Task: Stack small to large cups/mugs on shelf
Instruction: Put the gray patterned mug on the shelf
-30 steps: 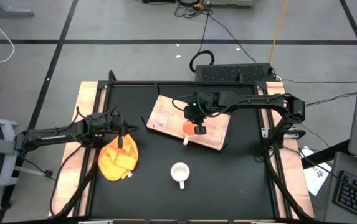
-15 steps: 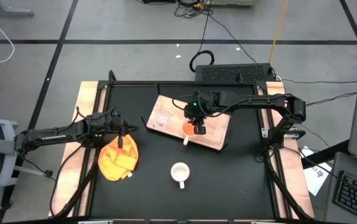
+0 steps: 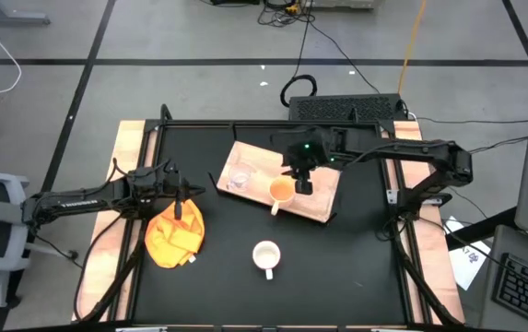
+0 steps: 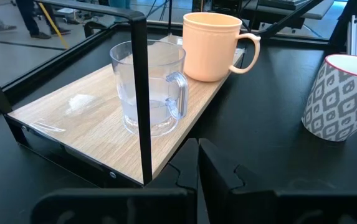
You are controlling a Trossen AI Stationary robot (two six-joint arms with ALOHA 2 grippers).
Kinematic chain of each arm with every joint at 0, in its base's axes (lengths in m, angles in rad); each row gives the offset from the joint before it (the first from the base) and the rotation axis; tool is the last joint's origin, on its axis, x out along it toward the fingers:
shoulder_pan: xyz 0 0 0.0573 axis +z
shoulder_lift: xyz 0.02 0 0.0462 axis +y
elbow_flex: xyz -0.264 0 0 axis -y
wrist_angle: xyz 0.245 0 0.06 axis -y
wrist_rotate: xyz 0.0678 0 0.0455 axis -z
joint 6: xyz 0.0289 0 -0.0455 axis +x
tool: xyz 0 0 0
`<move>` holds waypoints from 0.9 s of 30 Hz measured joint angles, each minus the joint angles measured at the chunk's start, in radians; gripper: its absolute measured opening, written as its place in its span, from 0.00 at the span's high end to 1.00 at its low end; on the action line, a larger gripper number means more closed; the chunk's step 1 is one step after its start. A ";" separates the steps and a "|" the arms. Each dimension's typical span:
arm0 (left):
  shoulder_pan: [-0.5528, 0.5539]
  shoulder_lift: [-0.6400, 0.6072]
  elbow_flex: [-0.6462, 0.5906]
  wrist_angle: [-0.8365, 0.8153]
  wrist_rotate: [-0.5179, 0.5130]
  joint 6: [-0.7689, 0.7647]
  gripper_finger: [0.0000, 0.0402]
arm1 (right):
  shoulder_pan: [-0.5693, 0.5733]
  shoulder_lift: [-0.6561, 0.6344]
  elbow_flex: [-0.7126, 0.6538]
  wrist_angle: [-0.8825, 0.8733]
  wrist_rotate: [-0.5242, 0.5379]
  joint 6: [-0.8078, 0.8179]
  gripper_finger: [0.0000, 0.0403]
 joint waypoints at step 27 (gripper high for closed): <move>0.000 0.000 0.000 0.000 0.000 -0.002 0.96 | 0.139 -0.157 0.001 -0.158 0.000 0.053 1.00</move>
